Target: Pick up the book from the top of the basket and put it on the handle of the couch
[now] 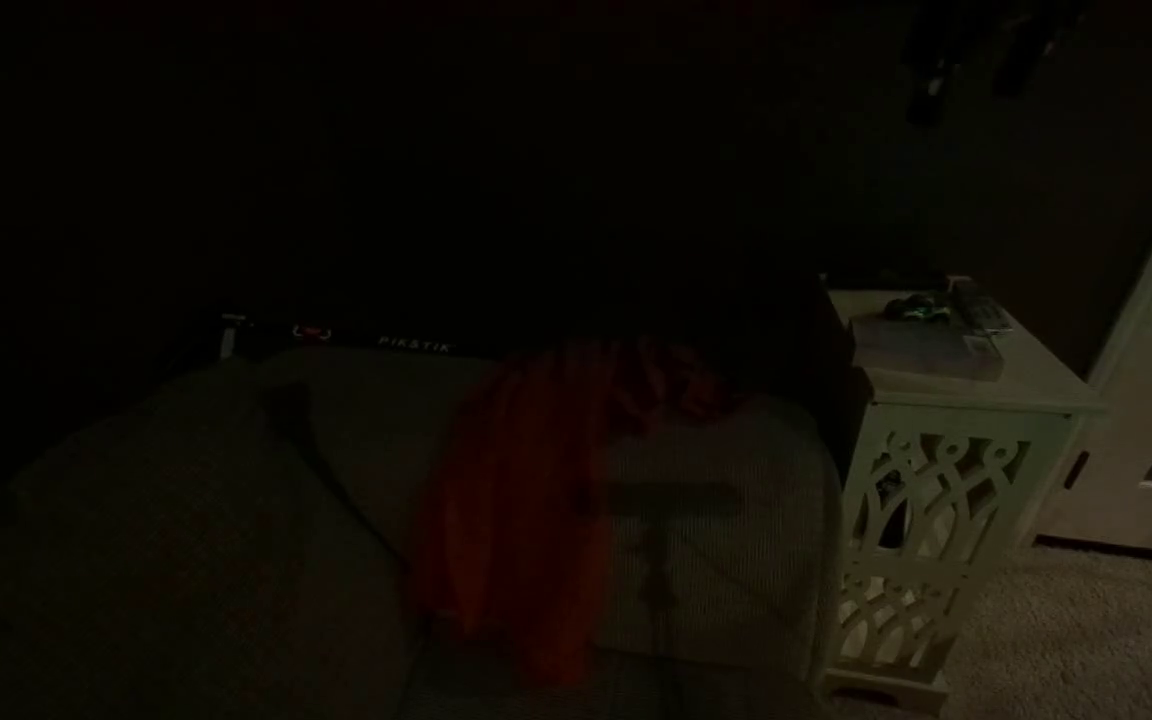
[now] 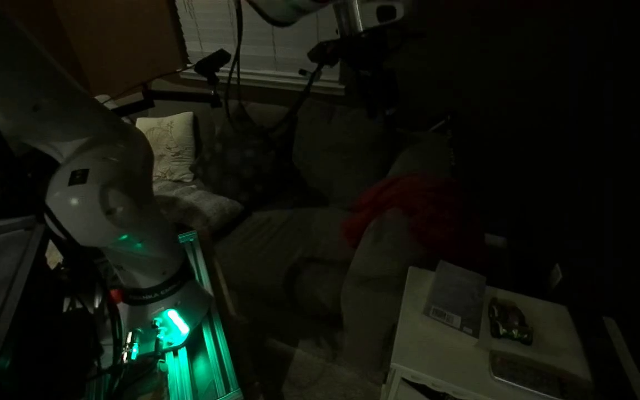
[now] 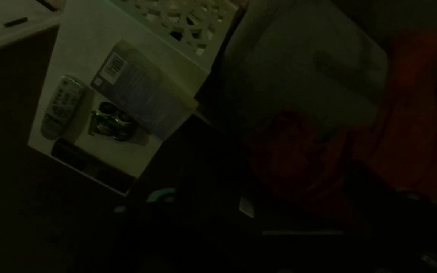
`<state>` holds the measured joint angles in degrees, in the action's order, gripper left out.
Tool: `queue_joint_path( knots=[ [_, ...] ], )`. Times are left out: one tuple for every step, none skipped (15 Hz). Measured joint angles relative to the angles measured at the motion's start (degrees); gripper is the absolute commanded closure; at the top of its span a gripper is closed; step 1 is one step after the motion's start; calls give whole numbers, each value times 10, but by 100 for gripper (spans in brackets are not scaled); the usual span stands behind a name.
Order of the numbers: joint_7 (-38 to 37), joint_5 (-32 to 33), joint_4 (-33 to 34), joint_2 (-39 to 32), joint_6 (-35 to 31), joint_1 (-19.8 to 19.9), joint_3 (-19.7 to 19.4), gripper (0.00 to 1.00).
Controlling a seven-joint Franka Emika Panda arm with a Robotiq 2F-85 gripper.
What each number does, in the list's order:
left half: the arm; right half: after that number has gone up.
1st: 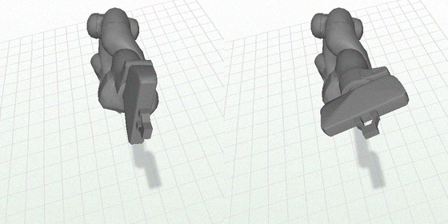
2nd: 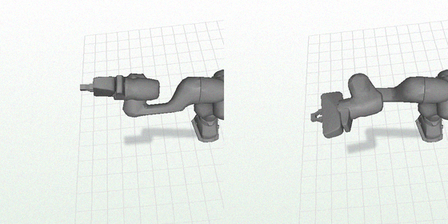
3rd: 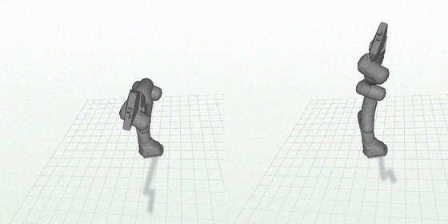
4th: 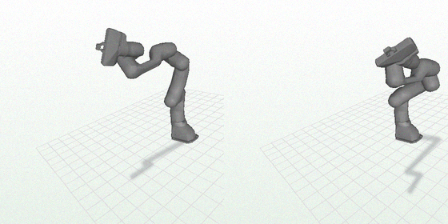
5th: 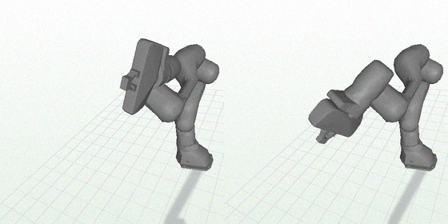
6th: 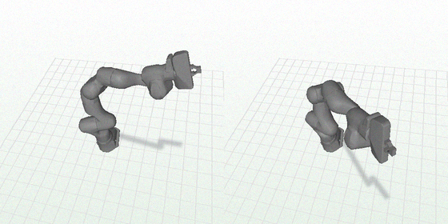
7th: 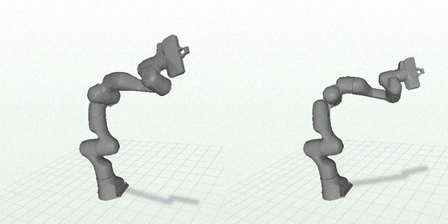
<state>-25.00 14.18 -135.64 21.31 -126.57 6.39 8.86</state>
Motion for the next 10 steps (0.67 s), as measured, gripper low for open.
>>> queue_joint_path(
  knots=[
    [-39, 32, -5, -18, -1, 8, 13, 0],
    [-79, 64, -8, -37, 0, 14, 24, 0],
    [-118, 95, -7, -56, 7, 17, 33, 0],
    [-155, 123, -5, -75, 19, 17, 38, 0],
    [-187, 149, 0, -95, 35, 17, 39, 0],
    [-213, 169, 9, -115, 57, 16, 39, 0],
    [-231, 183, 19, -136, 82, 14, 36, 0],
    [-241, 191, 32, -159, 108, 11, 31, 0],
    [-243, 192, 48, -183, 137, 5, 23, 0],
    [-243, 192, 57, -199, 142, -3, 13, 0]
  ],
)
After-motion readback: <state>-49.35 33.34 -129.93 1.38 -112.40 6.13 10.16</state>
